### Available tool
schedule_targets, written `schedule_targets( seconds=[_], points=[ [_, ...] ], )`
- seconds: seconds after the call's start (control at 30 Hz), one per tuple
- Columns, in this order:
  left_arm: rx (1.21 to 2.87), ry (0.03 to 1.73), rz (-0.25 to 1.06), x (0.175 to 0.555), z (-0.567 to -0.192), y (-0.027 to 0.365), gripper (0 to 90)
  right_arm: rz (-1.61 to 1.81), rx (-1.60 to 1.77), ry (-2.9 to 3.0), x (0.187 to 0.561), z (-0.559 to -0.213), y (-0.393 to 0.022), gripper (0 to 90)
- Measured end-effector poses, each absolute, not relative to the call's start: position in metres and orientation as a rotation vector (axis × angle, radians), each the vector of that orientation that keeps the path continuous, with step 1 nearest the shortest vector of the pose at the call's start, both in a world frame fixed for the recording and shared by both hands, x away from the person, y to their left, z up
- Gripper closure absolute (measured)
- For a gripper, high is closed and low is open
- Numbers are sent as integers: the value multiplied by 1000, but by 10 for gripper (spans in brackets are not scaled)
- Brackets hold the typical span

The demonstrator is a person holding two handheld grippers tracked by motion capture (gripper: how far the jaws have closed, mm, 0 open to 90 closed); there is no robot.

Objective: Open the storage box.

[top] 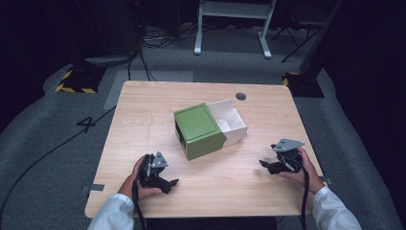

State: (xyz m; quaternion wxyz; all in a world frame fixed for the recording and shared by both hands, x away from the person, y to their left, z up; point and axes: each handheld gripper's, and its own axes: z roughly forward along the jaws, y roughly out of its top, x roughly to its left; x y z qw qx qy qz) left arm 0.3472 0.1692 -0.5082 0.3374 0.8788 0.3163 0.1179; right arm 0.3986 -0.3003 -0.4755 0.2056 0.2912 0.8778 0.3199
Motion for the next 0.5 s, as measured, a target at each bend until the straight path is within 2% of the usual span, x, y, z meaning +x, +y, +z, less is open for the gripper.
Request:
schedule_targets(
  seconds=[0.5],
  points=[
    [2291,824,307,347,-508,169,5,968,970,2439,375,-501,-338,161]
  ],
)
